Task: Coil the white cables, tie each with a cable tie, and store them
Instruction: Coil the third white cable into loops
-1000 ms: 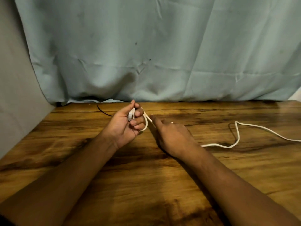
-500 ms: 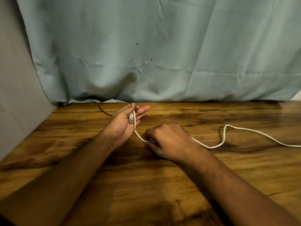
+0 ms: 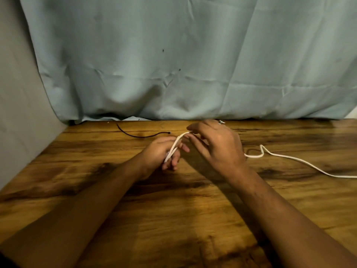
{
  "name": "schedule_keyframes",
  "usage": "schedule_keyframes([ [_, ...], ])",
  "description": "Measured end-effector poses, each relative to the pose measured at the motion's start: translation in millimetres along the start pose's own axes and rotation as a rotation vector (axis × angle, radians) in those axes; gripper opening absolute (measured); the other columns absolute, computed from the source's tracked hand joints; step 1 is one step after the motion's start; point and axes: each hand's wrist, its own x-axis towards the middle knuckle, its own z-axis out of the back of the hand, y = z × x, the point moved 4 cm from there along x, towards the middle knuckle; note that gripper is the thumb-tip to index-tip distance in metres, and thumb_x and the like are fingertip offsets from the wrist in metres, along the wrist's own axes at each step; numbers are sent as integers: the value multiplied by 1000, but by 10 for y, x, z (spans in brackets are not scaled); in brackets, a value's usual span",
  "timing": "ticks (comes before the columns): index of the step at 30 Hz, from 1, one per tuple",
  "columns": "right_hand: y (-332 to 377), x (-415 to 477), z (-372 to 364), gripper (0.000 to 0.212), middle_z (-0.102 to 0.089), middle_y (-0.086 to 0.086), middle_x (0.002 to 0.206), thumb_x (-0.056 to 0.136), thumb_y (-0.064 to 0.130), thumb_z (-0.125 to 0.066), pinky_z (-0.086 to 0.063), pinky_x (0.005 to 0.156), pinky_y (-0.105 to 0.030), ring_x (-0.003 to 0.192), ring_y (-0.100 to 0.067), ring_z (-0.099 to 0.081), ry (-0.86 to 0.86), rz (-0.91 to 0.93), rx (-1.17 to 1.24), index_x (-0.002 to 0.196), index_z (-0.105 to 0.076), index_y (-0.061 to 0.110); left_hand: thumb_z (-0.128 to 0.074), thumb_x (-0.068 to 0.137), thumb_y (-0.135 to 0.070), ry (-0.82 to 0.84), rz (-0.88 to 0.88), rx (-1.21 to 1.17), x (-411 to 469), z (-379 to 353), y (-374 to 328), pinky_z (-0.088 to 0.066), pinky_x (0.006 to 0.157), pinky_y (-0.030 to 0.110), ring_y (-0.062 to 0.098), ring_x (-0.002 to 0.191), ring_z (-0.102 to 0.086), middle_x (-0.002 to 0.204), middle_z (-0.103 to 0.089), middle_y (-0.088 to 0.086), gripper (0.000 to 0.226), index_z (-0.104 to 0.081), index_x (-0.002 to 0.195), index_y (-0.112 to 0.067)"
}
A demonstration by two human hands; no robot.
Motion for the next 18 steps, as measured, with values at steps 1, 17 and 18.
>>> schedule_keyframes([
  [1, -48, -13, -13, 25, -70, 1, 102, 103, 40, -55, -55, 73, -40, 91, -25, -68, 4, -45, -23, 110, -71, 23, -39, 105, -17, 30, 20, -131, -3, -16, -14, -31, 51, 29, 9, 31, -35, 50, -47, 4, 30, -64, 95, -4],
  [17, -90, -72, -270, 29, -71, -4, 95, 108, 43, -37, -41, 63, -36, 83, -34, -68, 241, -173, -100, 106, -59, 24, -38, 106, -34, 213, 111, -786, -33, -174, -181, -12, 40, 18, 3, 31, -28, 47, -34, -9, 30, -49, 82, -19],
  [18, -111, -98, -302, 24, -71, -5, 102, 107, 40, -40, -44, 66, -38, 88, -36, -69, 289, -166, -130, 116, -58, 26, -38, 106, -33, 173, 94, -814, -20, -142, -199, -11, 40, 18, 3, 31, -27, 46, -33, -8, 31, -49, 81, -18],
])
